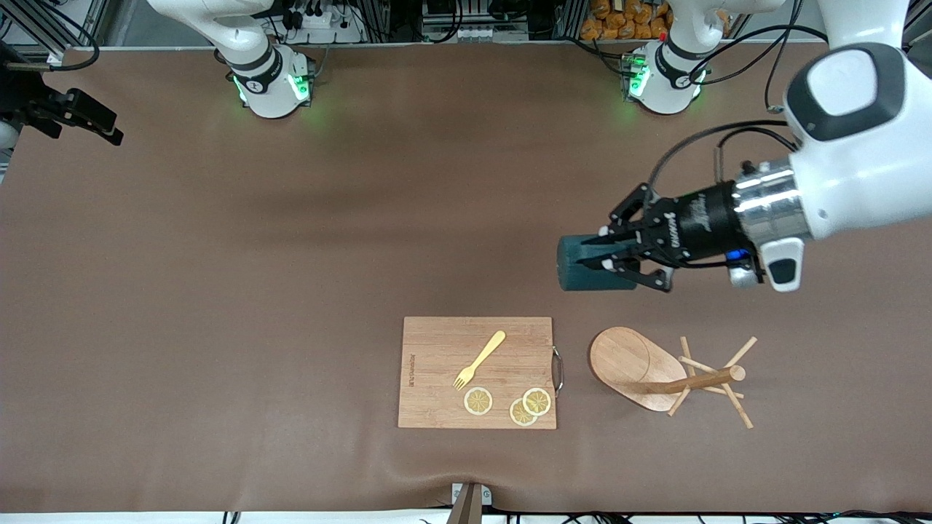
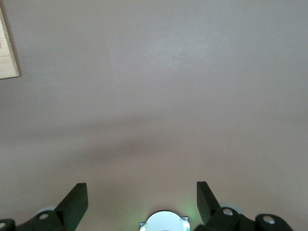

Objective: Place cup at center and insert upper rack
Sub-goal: 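Lift the mug with the left gripper and carry it toward the mug tree, then lower the mug onto a mug tree peg with the left gripper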

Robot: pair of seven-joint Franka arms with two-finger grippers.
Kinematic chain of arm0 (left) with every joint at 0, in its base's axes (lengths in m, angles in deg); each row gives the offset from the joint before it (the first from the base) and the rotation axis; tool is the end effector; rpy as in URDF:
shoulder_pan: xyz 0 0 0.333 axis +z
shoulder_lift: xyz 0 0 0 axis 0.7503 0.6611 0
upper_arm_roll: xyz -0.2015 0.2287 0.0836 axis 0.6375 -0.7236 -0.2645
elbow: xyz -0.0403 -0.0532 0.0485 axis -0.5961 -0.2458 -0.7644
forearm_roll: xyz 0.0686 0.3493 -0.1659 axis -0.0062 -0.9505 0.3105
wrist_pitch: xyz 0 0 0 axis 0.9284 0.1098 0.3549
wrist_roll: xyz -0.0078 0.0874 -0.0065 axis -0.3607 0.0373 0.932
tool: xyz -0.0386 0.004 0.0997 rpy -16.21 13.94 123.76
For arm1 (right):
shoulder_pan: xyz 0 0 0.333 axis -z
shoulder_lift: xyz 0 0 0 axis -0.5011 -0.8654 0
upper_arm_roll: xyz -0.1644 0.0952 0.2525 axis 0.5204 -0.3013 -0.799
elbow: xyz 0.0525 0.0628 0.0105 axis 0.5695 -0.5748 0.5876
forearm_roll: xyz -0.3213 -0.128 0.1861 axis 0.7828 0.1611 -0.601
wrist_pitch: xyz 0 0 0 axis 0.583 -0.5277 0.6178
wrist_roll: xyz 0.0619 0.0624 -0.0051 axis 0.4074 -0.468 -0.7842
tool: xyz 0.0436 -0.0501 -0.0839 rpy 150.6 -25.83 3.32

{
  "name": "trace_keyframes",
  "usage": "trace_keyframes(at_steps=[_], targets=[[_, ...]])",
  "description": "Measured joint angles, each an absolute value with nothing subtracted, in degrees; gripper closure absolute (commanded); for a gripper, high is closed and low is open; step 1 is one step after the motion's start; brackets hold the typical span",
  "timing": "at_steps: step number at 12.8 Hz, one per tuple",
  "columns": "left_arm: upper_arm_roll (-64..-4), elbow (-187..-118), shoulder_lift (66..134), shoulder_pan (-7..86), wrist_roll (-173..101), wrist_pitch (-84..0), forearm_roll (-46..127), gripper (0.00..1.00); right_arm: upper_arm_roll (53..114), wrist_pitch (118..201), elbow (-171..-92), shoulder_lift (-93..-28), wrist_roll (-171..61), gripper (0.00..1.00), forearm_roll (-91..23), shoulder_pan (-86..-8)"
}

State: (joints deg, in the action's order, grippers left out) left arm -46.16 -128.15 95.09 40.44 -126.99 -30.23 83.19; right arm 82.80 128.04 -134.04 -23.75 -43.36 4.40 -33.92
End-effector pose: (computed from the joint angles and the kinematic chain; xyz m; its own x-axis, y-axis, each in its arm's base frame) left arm 0.6518 -0.2177 0.5884 -0.0535 0.5909 -0.8050 0.9985 0.0412 -0.0360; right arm 0.4688 -0.0171 0.6425 0.9883 -0.1338 -0.0736 -0.1336 -0.9910 0.0076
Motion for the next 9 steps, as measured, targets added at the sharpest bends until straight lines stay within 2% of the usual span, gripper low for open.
trace_keyframes(at_steps=[9], targets=[[-46.1, -128.8, 101.2, 47.1, -113.4, -28.6, 91.2, 1.0, 83.0, 127.1, -134.0, -23.6, -43.3, 0.0, 4.4, -33.9]])
